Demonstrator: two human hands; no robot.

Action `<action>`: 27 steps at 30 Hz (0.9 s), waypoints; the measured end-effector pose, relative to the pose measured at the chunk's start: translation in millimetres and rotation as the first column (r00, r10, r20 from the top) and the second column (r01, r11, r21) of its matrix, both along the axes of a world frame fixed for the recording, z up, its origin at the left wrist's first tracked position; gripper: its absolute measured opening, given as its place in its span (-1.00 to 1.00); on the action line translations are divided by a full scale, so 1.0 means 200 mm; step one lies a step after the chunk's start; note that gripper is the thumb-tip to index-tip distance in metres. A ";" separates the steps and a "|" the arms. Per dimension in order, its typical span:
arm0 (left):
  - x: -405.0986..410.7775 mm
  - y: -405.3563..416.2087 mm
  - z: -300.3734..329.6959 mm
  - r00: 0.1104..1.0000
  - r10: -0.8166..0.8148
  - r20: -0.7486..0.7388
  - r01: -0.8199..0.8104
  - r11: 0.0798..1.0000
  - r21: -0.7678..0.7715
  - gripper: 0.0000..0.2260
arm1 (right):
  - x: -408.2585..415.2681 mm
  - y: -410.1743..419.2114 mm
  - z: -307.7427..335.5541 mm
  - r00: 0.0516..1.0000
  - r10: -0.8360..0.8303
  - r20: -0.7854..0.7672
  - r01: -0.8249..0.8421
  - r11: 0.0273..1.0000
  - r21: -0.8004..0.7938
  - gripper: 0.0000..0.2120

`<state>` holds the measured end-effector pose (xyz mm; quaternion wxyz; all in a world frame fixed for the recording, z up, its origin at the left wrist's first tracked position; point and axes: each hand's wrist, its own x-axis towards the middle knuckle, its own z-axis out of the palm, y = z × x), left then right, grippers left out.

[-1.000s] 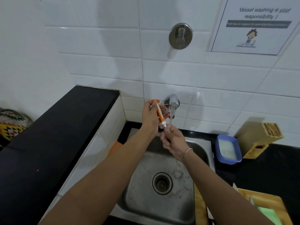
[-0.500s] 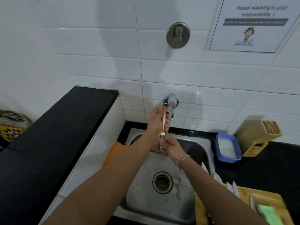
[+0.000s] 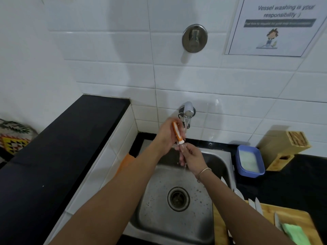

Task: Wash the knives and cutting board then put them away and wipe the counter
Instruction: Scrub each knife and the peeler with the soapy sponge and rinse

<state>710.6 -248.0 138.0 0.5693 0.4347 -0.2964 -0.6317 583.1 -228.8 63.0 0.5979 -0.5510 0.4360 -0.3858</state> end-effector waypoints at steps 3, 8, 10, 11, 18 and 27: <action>0.02 -0.05 0.00 0.984 0.172 -0.034 -0.169 0.982 0.083 -0.73 | 0.05 -0.02 0.08 0.996 -0.065 0.065 0.062 0.997 0.049 -0.63; 0.07 -0.09 0.08 0.962 0.268 -0.051 -0.265 0.962 0.062 -0.78 | 0.06 -0.06 0.17 0.889 0.097 0.447 -0.226 0.943 0.245 -0.77; 0.08 -0.08 0.10 0.966 0.255 -0.037 -0.254 0.967 0.034 -0.78 | 0.03 -0.07 0.19 0.872 0.110 0.477 -0.271 0.920 0.282 -0.77; 0.08 -0.08 0.10 0.970 0.241 -0.022 -0.240 0.971 0.019 -0.78 | 0.02 -0.07 0.20 0.886 0.096 0.454 -0.248 0.925 0.287 -0.77; -0.01 -0.07 0.02 0.977 0.204 0.066 -0.204 0.979 -0.002 -0.82 | -0.01 -0.05 0.12 0.897 0.147 0.416 -0.294 0.902 0.315 -0.82; -0.09 0.07 -0.06 0.775 -0.308 0.552 0.413 0.908 -0.072 -0.82 | -0.08 -0.02 -0.05 0.982 0.158 0.107 -0.168 0.981 0.091 -0.76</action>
